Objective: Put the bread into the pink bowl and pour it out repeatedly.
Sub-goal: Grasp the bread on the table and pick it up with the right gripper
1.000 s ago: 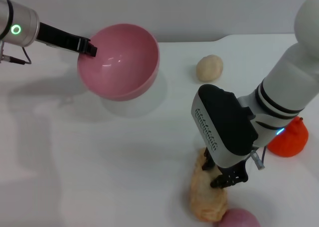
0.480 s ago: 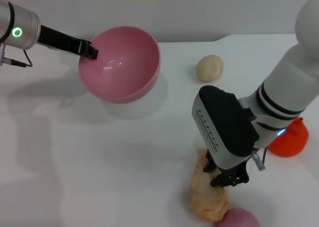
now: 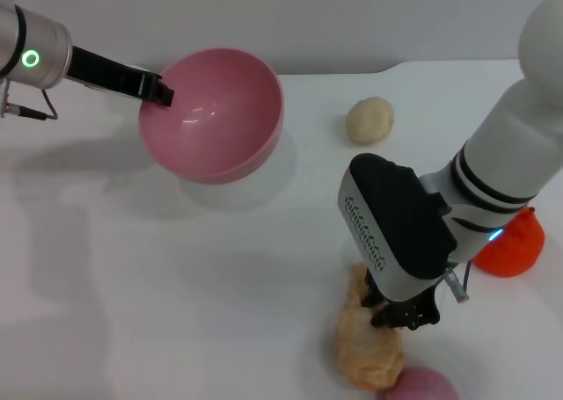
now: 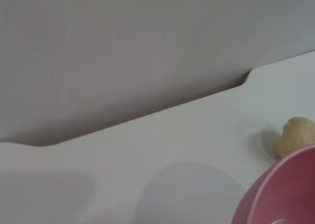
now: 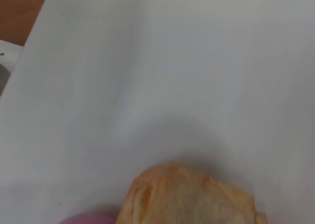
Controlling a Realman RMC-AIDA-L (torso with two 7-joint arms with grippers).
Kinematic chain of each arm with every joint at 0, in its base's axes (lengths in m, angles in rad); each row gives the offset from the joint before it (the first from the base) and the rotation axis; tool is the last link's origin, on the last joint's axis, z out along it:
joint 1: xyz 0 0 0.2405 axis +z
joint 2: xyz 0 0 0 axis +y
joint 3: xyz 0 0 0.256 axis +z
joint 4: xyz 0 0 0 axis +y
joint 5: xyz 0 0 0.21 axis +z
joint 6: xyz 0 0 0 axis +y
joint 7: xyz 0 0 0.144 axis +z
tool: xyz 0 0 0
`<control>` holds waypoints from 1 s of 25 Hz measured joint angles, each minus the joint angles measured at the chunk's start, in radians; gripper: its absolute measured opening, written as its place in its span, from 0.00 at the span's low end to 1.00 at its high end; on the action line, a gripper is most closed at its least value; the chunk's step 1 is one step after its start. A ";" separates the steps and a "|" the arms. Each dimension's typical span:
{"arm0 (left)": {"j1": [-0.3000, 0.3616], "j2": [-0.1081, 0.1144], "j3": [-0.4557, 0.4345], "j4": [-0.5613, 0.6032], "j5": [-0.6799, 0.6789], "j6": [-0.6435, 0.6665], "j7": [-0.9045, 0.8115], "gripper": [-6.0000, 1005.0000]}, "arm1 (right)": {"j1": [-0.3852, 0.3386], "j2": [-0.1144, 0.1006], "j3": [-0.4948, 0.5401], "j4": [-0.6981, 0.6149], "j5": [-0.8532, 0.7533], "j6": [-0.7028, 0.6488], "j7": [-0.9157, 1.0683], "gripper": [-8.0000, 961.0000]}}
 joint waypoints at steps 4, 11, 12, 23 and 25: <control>0.000 0.000 0.000 0.000 0.000 0.000 0.000 0.05 | 0.000 0.000 -0.006 0.000 0.000 0.002 0.000 0.20; -0.001 0.000 0.000 0.000 0.000 0.000 0.000 0.05 | -0.001 0.000 -0.006 0.000 0.000 0.003 0.000 0.16; -0.001 0.000 0.000 0.000 0.000 0.000 0.000 0.05 | -0.001 0.000 -0.006 0.000 0.000 0.003 0.000 0.15; 0.001 0.002 0.000 0.000 0.000 0.004 0.000 0.05 | -0.089 0.000 0.018 -0.256 0.014 -0.020 0.007 0.14; 0.001 0.002 0.000 0.000 0.000 0.005 0.002 0.05 | -0.094 0.000 0.027 -0.289 0.030 -0.020 0.007 0.14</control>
